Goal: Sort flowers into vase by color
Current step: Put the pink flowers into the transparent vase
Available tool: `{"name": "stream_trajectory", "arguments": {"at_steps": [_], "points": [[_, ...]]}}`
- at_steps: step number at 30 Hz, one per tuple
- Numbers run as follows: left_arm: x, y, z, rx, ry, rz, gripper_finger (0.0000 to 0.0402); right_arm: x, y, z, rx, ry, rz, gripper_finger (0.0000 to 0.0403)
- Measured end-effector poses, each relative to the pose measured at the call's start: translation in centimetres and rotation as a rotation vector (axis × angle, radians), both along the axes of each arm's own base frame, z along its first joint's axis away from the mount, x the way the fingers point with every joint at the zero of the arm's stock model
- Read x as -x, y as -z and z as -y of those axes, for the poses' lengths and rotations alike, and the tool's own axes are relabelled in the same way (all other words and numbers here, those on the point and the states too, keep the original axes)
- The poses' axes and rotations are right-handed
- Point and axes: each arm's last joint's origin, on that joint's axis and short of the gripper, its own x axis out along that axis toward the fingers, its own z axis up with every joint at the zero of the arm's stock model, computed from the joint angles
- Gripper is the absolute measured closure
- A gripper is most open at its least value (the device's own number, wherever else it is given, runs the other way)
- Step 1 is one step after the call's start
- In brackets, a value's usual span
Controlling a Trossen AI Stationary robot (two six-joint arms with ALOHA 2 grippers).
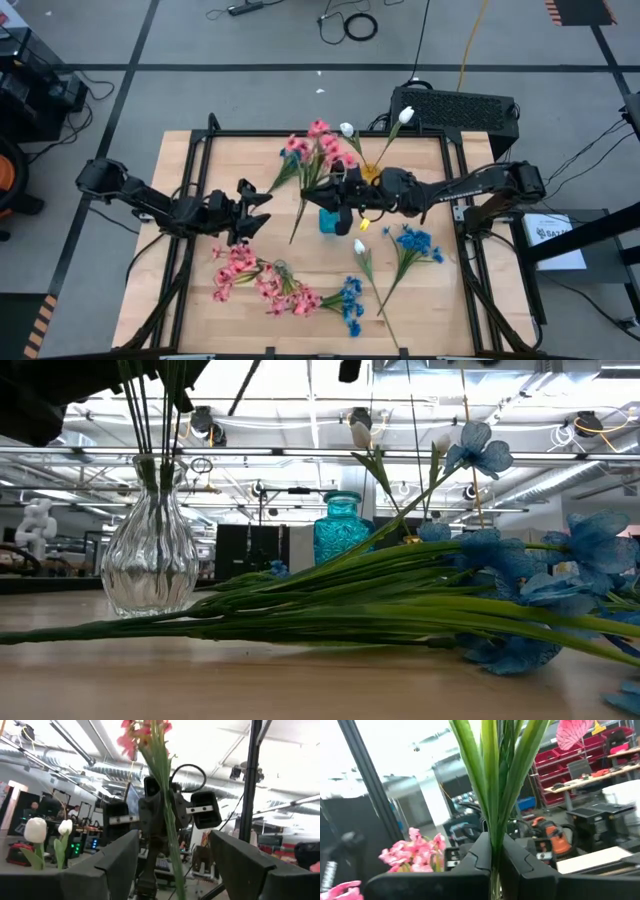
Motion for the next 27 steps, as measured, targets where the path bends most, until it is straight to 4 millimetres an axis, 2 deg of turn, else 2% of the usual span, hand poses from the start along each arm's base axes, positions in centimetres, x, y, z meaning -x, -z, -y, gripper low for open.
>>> {"name": "stream_trajectory", "arguments": {"at_steps": [7, 12, 15, 22, 27], "points": [[0.0, 0.1, 0.0, -0.014, -0.004, -0.021, 0.015, 1.3, 3.2, -0.3, -0.07, 0.024, 0.055, 0.0402], [0.1, 0.0, -0.2, -0.019, -0.087, -0.027, 0.015, 1.7, 3.1, -0.8, -0.07, 0.017, 0.097, 0.0402], [0.1, -0.1, -0.9, -0.011, -0.165, -0.032, 0.015, 1.5, 3.5, -0.9, -0.068, 0.033, 0.086, 0.0402], [-0.3, -0.1, -2.6, -0.033, -0.228, -0.04, 0.015, 0.8, 4.4, -1.1, -0.082, 0.027, 0.091, 0.0402], [-0.4, -0.1, -5.0, -0.049, -0.224, -0.041, 0.015, 0.6, 4.7, -1.1, -0.1, 0.021, 0.119, 0.0402]]}}
